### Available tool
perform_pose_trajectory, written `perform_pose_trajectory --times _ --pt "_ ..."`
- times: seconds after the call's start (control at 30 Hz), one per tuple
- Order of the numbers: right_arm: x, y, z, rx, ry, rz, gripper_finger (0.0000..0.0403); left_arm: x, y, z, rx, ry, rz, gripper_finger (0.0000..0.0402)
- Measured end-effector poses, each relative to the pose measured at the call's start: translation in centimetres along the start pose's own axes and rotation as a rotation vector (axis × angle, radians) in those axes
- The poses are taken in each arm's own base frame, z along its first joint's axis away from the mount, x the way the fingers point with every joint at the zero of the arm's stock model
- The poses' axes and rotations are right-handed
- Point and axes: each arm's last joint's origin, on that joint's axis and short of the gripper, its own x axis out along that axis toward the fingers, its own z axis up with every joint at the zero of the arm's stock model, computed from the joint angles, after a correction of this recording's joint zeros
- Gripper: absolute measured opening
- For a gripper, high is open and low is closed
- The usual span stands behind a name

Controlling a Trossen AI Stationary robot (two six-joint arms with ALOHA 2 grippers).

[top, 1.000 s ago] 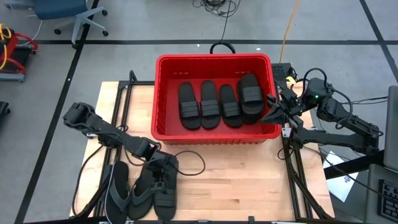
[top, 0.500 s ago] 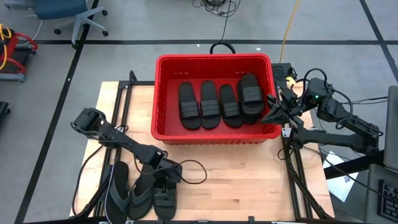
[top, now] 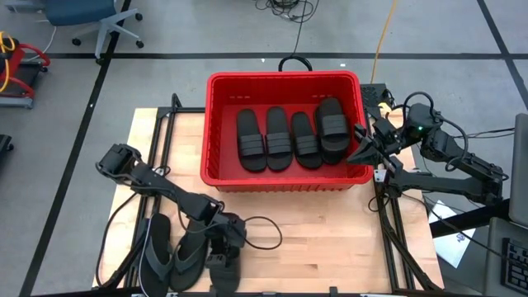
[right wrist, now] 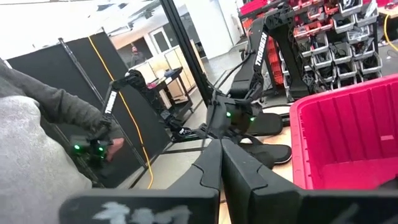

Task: Pick and place slides into bin
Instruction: Put the black slide into the red bin

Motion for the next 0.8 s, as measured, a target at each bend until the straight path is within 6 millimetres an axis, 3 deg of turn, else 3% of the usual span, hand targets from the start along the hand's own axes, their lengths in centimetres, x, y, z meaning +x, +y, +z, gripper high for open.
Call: perform_pose_trajectory --times 0.2,0.37,0.63,0.8 --pt "0.0 0.0 0.0 -0.038 0.001 -0.001 0.0000 -1.5 -3.9 2.5 0.079 -0.006 -0.127 0.0008" --pt "0.0 0.0 0.0 -0.063 0.002 -0.001 0.0000 -4.5 -7.4 4.3 0.184 -0.018 -0.121 0.0004" --pt "0.0 0.0 -0.1 -0.178 0.015 0.026 0.0000 -11.9 -11.8 5.8 0.223 -0.057 0.099 0.0004" --pt "0.2 -0.2 -0.1 -0.173 0.021 0.020 0.0000 -17.8 -13.4 6.8 0.280 -0.205 0.319 0.0003"
